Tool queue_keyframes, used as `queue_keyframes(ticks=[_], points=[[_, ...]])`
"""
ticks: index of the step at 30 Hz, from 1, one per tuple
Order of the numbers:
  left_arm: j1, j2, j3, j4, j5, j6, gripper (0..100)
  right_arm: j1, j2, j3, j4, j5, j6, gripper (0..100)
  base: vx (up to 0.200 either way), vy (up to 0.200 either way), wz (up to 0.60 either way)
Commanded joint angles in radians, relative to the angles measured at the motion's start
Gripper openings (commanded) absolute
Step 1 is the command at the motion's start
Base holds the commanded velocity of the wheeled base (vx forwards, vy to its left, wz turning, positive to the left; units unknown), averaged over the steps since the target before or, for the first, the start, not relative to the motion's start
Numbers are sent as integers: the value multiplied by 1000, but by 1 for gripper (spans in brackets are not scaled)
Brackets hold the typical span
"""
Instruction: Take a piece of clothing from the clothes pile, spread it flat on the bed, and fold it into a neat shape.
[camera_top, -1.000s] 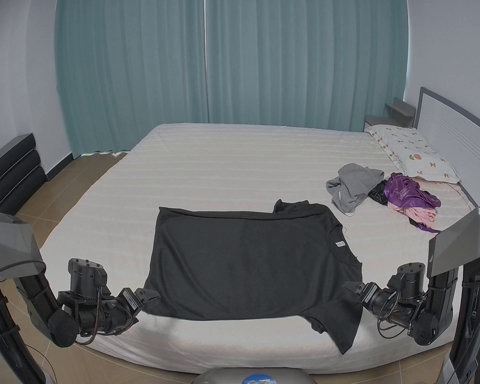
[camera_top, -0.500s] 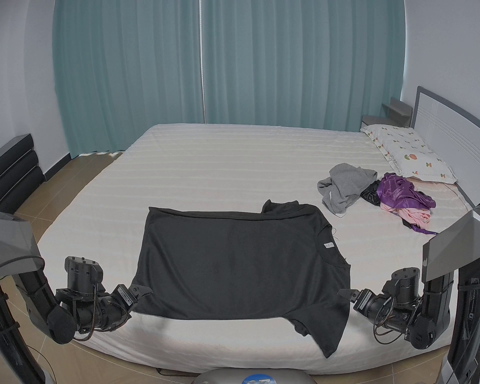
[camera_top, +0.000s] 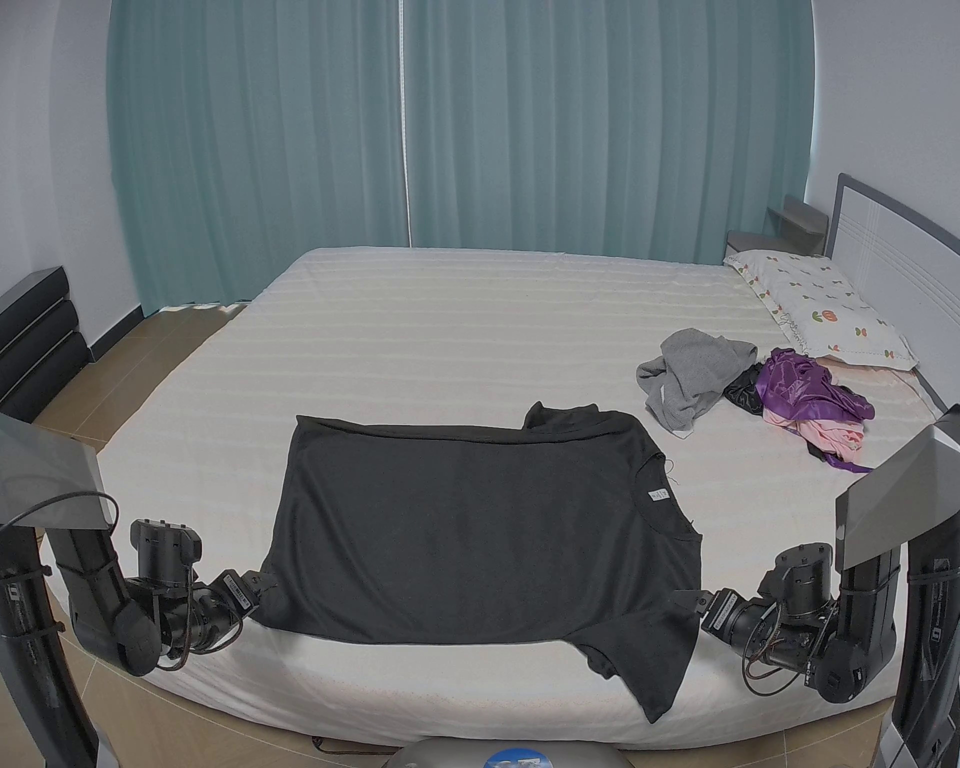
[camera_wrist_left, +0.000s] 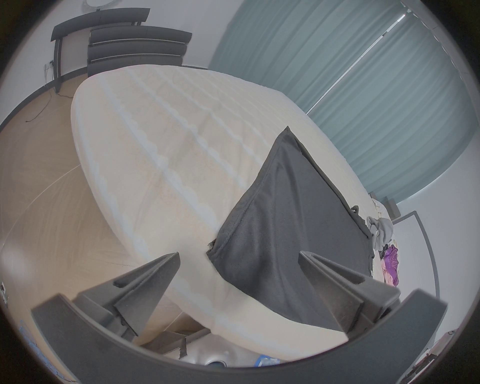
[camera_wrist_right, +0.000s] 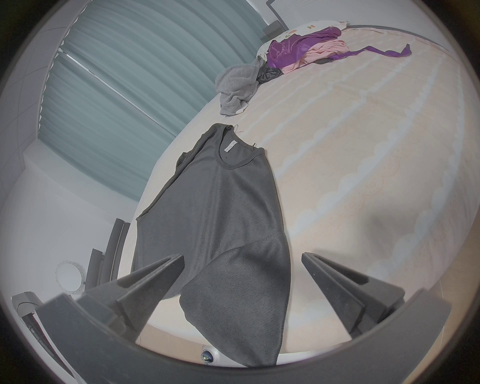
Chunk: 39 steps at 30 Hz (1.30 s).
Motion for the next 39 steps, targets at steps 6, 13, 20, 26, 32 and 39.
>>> queue_keyframes(ticks=[6, 13, 20, 26, 32, 39], points=[[-20, 135, -79, -29, 51, 0, 100, 2, 11, -7, -13, 0, -1, 100, 0, 0, 0], [-68, 179, -134, -38, 112, 0, 100, 3, 13, -9, -13, 0, -1, 100, 0, 0, 0], [-17, 167, -126, -35, 28, 33, 100, 8, 13, -7, -13, 0, -1, 100, 0, 0, 0], [38, 142, -143, -17, -136, 88, 100, 9, 11, -7, -13, 0, -1, 100, 0, 0, 0], [69, 176, -177, -9, -153, 260, 100, 9, 13, -6, -13, 0, 0, 100, 0, 0, 0], [69, 176, -171, -11, -153, 270, 100, 9, 13, -9, -13, 0, 0, 100, 0, 0, 0]])
